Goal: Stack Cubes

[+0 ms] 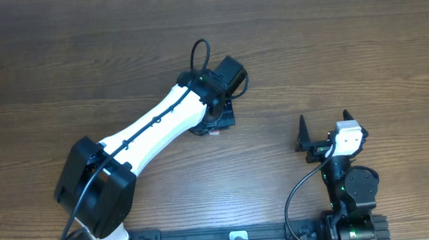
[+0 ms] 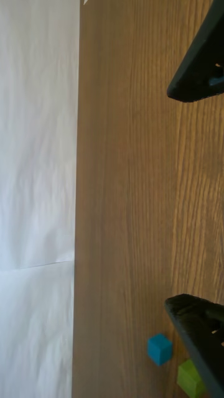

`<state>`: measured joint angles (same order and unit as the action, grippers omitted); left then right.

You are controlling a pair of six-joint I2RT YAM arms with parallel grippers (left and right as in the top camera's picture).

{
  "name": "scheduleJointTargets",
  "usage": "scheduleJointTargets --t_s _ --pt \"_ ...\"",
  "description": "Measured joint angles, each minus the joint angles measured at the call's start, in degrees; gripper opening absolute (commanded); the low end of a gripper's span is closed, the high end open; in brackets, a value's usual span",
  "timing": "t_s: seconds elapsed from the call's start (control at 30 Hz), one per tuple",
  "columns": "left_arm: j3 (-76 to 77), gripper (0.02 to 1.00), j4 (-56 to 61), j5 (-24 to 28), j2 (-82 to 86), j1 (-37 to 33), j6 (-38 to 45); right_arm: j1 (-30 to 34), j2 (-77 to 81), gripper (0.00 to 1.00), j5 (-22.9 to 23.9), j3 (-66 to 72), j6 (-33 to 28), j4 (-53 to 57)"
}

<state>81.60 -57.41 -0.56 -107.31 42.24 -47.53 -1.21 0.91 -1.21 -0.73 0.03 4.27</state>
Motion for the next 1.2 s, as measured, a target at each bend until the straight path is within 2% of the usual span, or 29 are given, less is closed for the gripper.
scheduleJointTargets --t_s 1.2 --pt "0.00 0.069 -0.52 1.22 -0.83 0.00 0.00 0.00 0.00 0.993 -0.02 0.00 -0.02 0.00"
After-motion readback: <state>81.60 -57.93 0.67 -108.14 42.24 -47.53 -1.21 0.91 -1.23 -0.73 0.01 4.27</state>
